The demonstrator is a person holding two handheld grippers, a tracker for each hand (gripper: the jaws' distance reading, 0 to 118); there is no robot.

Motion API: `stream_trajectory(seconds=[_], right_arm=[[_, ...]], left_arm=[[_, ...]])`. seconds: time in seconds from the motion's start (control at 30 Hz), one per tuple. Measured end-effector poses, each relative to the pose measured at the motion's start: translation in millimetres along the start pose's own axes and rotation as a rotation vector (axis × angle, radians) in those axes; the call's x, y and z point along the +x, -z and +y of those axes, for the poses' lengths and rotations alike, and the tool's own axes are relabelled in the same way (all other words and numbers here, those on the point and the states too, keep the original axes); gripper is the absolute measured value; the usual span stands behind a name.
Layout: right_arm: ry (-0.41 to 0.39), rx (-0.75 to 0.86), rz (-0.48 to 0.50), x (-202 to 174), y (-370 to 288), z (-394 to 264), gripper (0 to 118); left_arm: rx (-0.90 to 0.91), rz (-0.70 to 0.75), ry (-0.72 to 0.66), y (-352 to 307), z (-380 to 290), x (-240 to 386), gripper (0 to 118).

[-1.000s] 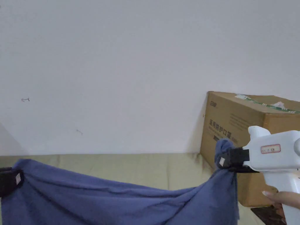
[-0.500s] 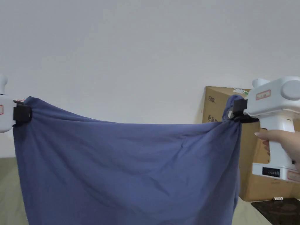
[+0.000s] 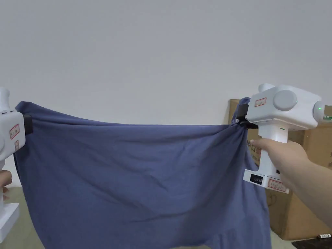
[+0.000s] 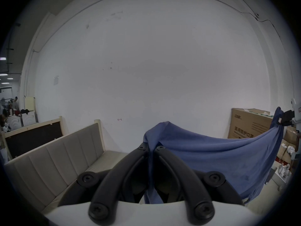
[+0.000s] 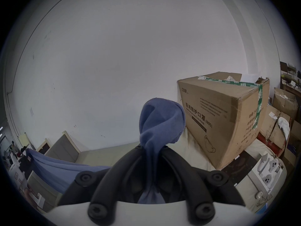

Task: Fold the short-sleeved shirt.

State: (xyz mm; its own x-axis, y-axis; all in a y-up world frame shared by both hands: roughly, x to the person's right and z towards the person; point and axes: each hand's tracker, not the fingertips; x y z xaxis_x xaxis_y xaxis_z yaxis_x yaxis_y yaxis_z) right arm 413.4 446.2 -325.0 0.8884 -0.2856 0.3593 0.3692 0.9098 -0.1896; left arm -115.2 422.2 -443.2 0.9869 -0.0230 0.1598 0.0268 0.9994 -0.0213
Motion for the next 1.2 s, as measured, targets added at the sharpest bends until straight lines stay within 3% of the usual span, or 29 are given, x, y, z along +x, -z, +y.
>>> stream_trajectory(seconds=[0.17,0.33,0.4,0.47,0.57,0.67,0.77,0.93,1.07,1.2], right_arm=[[0.009,-0.103,0.01,7.7,38.5,-74.1,8],[-0.018,-0.355,-0.014,33.5,67.5,-205.9,8],[-0.011,-0.434,-0.046,48.1,60.2,-263.1,8],[-0.076,-0.458,-0.07,57.9,39.9,-312.0,8],[-0.1,-0.479,-0.02,73.4,-18.2,-358.1,8],[-0.091,-0.476,0.014,89.3,-84.1,-377.4,8],[-0.131,-0.444,0.027,91.5,-149.5,-380.2,8],[-0.053,-0.428,0.037,95.8,-217.5,-377.3,8],[-0.017,-0.535,-0.004,104.1,-215.9,-399.1,8],[0.071,-0.638,-0.054,111.5,-196.9,-425.8,8]], left_arm=[[-0.028,0.04,-0.02,-1.3,-50.3,-6.4,4],[-0.332,-0.005,-0.131,-19.5,-165.7,-23.0,4],[-0.426,-0.03,-0.125,-48.9,-218.8,-26.2,4],[-0.426,-0.041,-0.153,-95.4,-256.0,-32.1,4],[-0.456,-0.081,-0.261,-168.3,-281.5,-42.0,4],[-0.399,-0.082,-0.285,-236.7,-276.8,-54.0,4],[-0.348,-0.092,-0.277,-281.8,-252.3,-63.3,4],[-0.291,-0.124,-0.219,-316.6,-202.7,-56.0,4],[-0.556,-0.198,-0.21,-277.9,-210.1,-49.0,4],[-0.821,-0.203,-0.21,-238.2,-274.7,-52.2,4]])
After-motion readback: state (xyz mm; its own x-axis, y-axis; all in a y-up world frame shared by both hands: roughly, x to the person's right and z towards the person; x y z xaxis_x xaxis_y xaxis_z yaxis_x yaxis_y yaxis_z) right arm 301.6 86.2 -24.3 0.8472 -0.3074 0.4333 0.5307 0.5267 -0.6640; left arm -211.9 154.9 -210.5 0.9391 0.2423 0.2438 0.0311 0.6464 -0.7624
